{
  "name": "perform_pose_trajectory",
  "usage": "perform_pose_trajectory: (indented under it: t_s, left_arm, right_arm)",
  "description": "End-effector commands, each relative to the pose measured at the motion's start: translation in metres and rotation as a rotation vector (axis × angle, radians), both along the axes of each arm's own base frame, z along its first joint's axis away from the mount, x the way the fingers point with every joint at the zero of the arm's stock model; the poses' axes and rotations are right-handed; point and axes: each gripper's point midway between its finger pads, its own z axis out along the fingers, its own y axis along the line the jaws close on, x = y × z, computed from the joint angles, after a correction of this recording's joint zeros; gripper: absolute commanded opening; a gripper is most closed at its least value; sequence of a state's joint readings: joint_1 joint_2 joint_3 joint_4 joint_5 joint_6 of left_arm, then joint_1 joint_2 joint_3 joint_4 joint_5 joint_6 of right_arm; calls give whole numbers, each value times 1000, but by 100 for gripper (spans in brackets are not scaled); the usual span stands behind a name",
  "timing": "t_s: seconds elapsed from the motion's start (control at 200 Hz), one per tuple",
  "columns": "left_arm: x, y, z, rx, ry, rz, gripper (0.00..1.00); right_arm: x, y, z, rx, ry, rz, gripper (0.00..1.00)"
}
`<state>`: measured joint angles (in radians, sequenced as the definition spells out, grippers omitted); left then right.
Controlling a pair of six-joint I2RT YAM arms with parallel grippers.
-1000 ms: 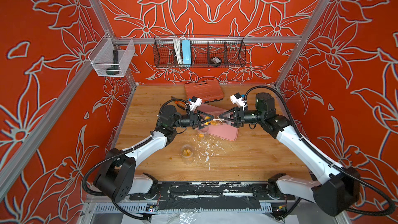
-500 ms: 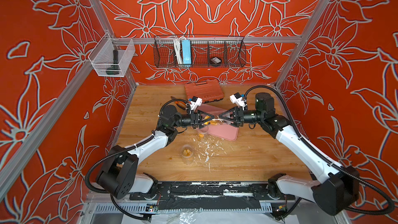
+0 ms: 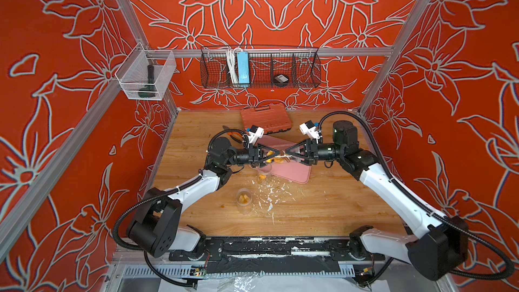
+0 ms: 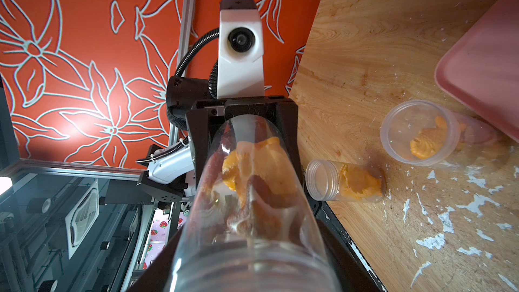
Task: Pour the cookies out of the jar
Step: Pick up the jar from the center of the board.
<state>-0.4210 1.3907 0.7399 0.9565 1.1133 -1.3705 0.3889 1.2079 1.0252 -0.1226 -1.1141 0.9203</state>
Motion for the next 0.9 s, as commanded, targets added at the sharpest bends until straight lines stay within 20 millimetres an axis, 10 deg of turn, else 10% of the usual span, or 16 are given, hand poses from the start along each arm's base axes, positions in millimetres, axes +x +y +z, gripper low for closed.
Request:
perform_pose_trajectory:
  t_s: [0.0,0.465,0.891]
  left_arm:
    - [-6,2,14,-28,-50,-26,61]
    - [-2,6,4,-22,-15,-11,61]
    - [2,21,0,-16,3,31,61]
  right_arm:
    - [1,1,-10,-22,13,-5,68]
    - [2,-1,-5,-24,2,-19,98]
    - [13,-35,19,-50,-98,-205,99]
